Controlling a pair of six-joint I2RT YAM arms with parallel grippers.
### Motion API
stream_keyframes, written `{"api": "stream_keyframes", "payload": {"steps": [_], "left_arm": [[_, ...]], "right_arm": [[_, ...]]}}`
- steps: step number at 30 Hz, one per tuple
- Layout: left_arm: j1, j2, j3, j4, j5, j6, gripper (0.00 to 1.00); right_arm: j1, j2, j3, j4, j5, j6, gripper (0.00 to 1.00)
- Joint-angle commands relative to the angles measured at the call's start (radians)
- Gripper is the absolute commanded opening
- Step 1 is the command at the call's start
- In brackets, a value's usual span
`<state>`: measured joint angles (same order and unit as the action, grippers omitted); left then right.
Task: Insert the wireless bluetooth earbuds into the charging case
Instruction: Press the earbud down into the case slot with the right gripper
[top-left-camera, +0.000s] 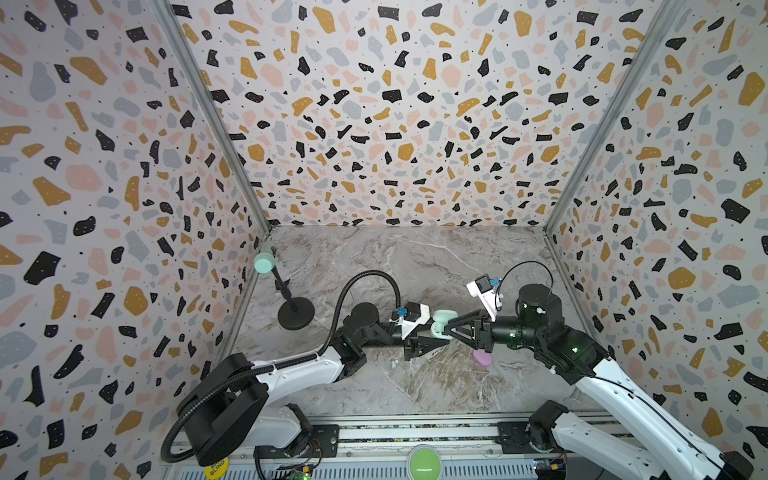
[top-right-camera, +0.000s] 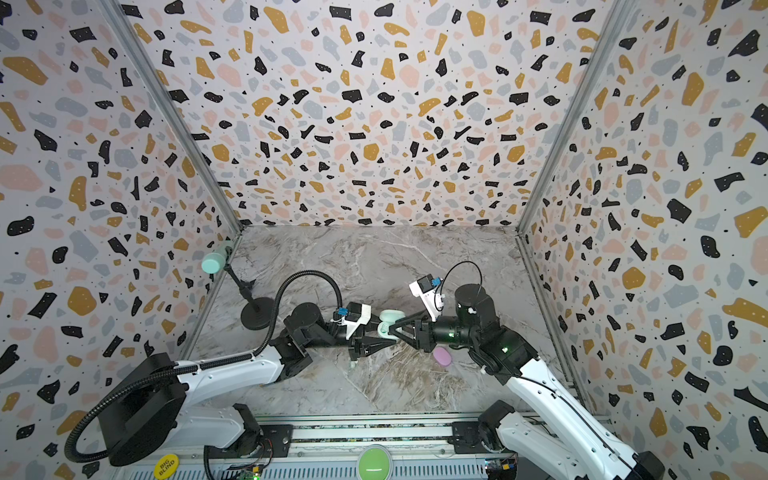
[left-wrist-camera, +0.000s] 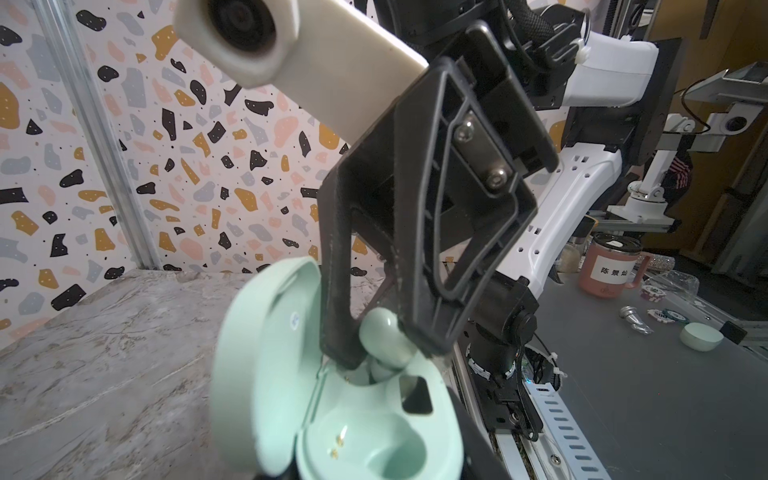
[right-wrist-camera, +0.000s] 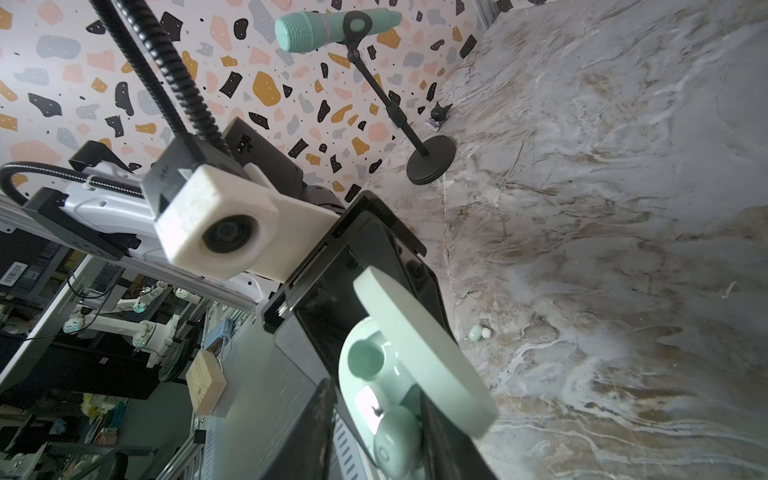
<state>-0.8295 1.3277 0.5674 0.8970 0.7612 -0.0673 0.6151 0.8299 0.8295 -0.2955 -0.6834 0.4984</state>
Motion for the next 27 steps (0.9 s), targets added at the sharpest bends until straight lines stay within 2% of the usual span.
{"api": "stream_keyframes", "payload": {"steps": [1, 19, 27], "left_arm": [[-0.01, -0.017, 0.01, 0.083, 0.03, 0.011, 0.25], [-0.028, 0.018, 0.002, 0.097, 0.02, 0.012, 0.25], [-0.023, 0.016, 0.0, 0.062, -0.004, 0.037, 0.25]], "right_arm": [[0.002, 0.011, 0.055, -0.045, 0.053, -0.015, 0.39], [0.042, 0.055, 0.16, -0.137, 0.17, -0.059, 0.61], [0.068, 0.046, 0.187, -0.149, 0.202, -0.056, 0.65]]}}
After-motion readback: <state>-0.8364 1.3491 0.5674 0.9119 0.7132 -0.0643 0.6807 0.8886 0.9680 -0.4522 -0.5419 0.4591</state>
